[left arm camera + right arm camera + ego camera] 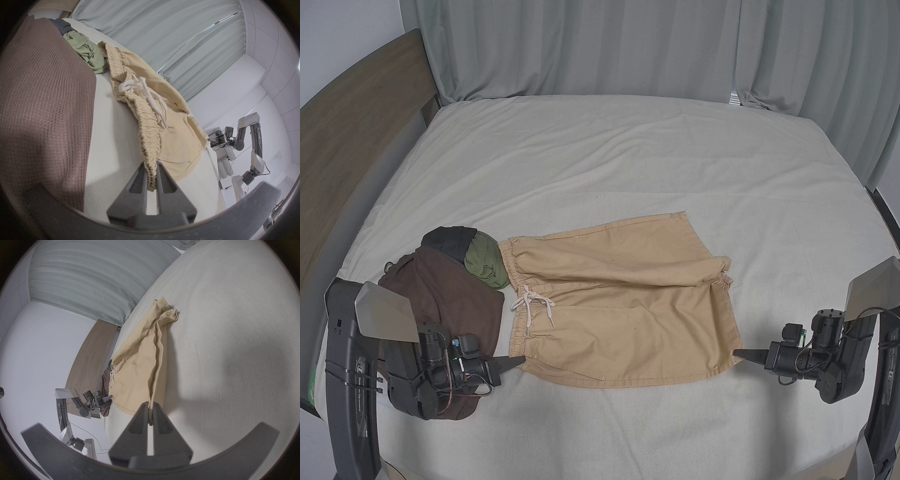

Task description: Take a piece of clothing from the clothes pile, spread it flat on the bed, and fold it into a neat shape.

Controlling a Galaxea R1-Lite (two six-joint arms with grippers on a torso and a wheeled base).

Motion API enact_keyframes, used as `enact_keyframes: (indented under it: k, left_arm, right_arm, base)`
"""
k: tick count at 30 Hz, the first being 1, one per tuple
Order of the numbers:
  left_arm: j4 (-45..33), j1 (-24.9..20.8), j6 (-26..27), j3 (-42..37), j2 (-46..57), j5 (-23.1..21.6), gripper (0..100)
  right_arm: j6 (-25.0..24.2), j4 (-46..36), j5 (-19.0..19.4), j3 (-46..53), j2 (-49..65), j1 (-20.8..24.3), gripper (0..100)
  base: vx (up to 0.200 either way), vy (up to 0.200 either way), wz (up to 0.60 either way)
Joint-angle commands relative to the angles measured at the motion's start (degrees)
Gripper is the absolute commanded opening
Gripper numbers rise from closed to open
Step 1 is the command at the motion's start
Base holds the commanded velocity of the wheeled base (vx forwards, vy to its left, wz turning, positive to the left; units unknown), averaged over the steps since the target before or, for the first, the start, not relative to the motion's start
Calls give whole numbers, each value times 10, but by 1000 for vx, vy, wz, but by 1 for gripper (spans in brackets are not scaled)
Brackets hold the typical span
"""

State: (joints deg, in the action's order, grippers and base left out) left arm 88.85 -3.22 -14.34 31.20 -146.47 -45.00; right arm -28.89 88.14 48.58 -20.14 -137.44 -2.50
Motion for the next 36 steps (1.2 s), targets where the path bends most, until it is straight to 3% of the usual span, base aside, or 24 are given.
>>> enact_keyframes:
  k: [1, 6, 19, 36]
  left_arm:
    - [0, 1, -1, -1, 1, 0, 0]
    - [0, 1, -1, -2, 2, 0, 0]
    - [0, 7, 19, -20, 2, -28, 0]
    - [0, 6, 19, -104, 59, -51, 0]
  right_arm:
    - [2, 0, 0, 5, 2, -2, 0]
    - [35, -1, 0, 42, 24, -14, 0]
    - [65, -2, 0, 80, 20, -15, 0]
    - [163, -2, -1, 108, 16, -33, 0]
  base:
    - [0, 0, 0]
    - [0, 0, 0]
    - [0, 0, 0]
    - [0, 0, 0]
